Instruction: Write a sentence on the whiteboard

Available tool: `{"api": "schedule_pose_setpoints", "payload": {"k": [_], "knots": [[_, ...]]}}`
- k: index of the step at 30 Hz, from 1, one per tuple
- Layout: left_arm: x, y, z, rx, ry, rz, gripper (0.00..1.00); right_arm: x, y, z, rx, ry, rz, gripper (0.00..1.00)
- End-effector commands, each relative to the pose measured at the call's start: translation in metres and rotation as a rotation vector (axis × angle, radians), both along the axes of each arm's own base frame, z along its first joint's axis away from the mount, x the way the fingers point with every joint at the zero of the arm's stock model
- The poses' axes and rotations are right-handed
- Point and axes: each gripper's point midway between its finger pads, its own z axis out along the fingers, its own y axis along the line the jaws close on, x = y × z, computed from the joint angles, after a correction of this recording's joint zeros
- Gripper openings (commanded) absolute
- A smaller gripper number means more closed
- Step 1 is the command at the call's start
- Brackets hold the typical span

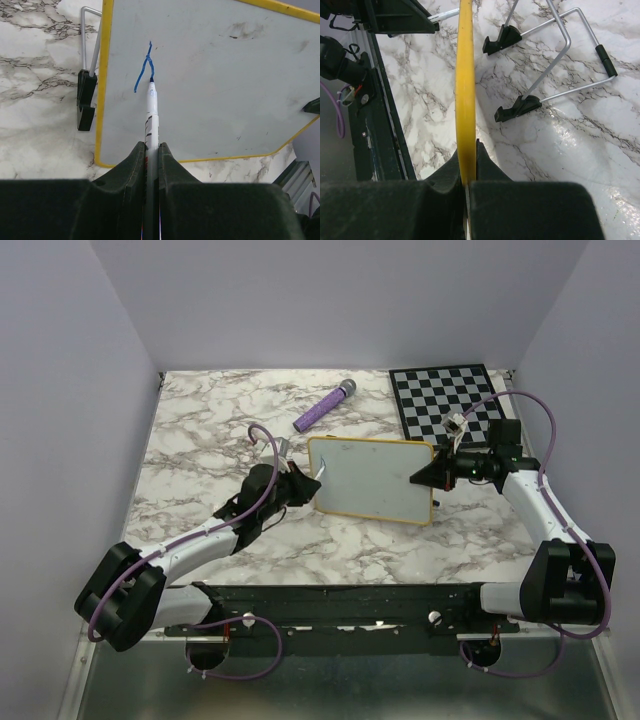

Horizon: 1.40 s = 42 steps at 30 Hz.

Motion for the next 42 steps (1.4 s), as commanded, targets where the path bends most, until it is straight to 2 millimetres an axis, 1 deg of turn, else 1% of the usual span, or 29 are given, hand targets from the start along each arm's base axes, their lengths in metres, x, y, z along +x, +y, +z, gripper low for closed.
{"api": "schedule_pose_setpoints", "payload": {"k": [1,7,19,32,38,42], "knots": [[-0.006,-0.002,-0.011,0.013,0.037,-0.032,0.0,0.002,-0.003,-0.006,-0.025,-0.007,-0.004,0.01],[-0.009,-0.005,-0.015,0.018,0.054,-0.045,0.0,0.002,-0.003,-0.006,-0.025,-0.005,-0.004,0.01],[-0.01,-0.008,-0.015,0.018,0.06,-0.06,0.0,0.002,-0.002,-0.006,-0.024,-0.005,-0.003,0.01],[0.003,-0.014,0.005,0.018,0.02,-0.055,0.0,0.002,-0.002,-0.005,-0.024,-0.007,-0.003,0.01],[0.007,-0.014,0.007,0.027,0.014,-0.046,0.0,0.002,-0.002,-0.006,-0.023,-0.007,-0.002,0.01],[0.012,-0.015,0.014,0.029,-0.002,-0.043,0.0,0.002,-0.002,-0.006,-0.023,-0.007,-0.002,0.01]]}}
